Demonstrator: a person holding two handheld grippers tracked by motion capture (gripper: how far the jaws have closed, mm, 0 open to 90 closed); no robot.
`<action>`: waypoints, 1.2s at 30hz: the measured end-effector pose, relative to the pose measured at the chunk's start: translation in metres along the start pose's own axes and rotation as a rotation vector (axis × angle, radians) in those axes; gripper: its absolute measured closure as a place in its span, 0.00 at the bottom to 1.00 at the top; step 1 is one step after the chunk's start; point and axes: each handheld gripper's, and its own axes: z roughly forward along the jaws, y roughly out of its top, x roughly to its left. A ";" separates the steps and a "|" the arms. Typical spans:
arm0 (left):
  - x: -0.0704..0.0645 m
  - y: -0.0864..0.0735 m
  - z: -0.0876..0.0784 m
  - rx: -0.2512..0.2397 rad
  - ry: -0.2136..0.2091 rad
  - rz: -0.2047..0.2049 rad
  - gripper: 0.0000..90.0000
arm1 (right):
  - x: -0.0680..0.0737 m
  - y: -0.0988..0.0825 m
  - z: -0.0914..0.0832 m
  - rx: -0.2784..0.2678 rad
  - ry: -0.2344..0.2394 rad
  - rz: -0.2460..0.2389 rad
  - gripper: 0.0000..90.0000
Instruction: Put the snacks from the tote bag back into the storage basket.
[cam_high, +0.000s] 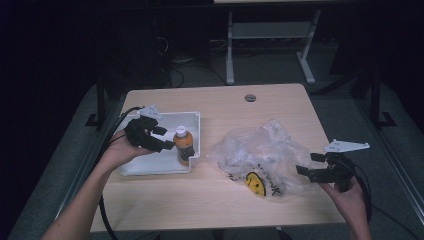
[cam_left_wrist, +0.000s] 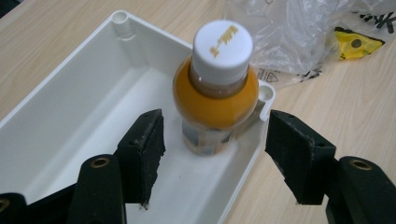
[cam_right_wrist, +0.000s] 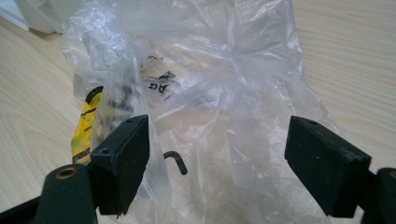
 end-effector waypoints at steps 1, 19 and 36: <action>0.000 -0.003 -0.001 -0.004 0.001 -0.009 0.40 | 0.000 0.000 0.000 0.001 0.001 0.003 0.24; -0.001 -0.045 -0.010 -0.050 0.041 -0.055 0.38 | 0.001 0.000 0.002 0.011 0.001 0.003 0.23; -0.007 -0.075 -0.008 -0.063 0.058 -0.080 0.36 | 0.000 -0.001 0.001 0.003 -0.001 0.004 0.23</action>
